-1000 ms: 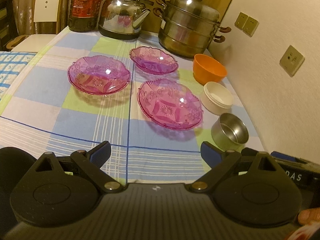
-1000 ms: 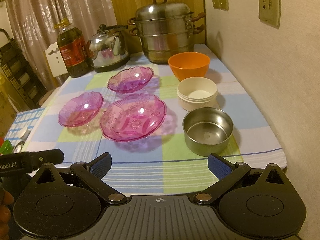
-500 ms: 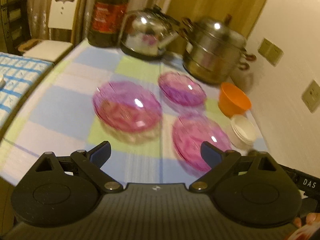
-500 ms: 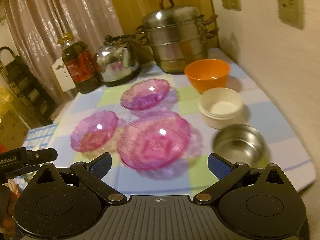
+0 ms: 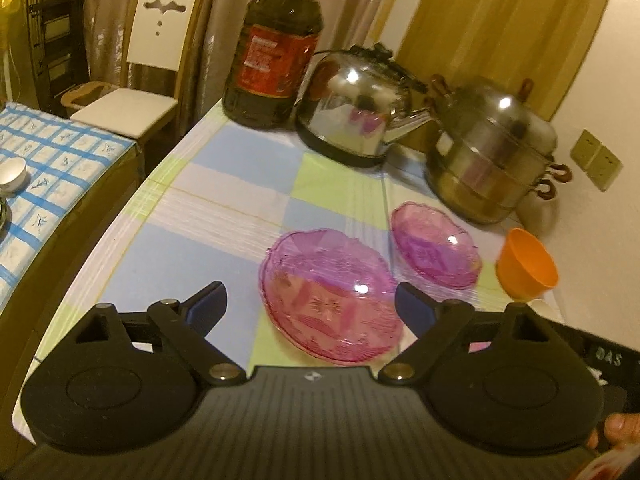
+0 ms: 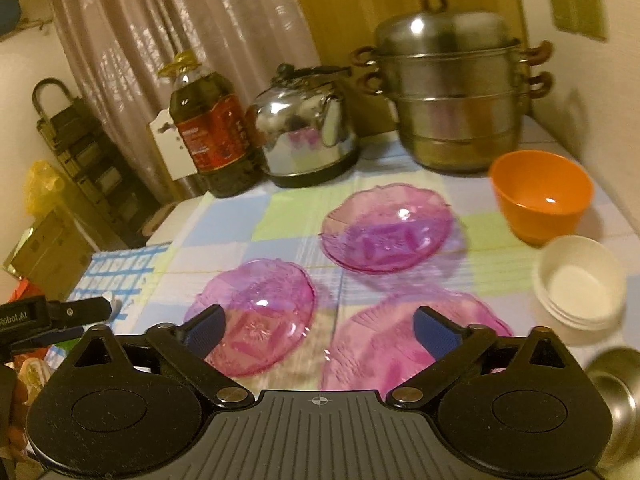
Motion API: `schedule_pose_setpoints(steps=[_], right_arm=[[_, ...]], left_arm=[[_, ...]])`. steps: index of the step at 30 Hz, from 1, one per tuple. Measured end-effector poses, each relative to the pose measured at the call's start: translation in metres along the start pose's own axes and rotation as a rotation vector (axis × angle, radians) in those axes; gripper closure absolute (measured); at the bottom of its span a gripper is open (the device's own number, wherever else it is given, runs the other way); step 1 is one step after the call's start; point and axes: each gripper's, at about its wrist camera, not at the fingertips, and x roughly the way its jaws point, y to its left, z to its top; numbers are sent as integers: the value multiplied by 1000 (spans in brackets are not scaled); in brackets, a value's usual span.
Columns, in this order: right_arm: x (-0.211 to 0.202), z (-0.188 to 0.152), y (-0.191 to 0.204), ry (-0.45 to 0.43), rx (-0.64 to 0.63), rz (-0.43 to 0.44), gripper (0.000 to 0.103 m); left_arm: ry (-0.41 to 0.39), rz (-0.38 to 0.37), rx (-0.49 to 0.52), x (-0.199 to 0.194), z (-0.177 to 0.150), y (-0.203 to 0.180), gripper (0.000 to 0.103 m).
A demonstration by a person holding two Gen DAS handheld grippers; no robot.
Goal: Organize plates and bowls
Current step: 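Move both grippers to the rim of a pink glass dish and close, then lift the pink dish with both grippers toward another pink dish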
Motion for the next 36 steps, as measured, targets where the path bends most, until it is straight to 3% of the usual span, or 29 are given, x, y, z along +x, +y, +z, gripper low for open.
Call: schedule_pose_setpoints(steps=[9,16,22,30,36], right_arm=[[85,21,1,137,-43,74,25],[132,26,-3,219,-71,56,39],[155,25,-7,272,-71,44,55],[173,20,-6,334,-73,47,63],[182,17,-10,374,-30,61,73]], left_arm=[[44,59,43,63,-6,13,19],[85,73,67,100,-10,19,29],[134,55,6,121,-13,28,46],[162,48,9,133,-18,30,70],[167,53,10,135,-20,30,81]])
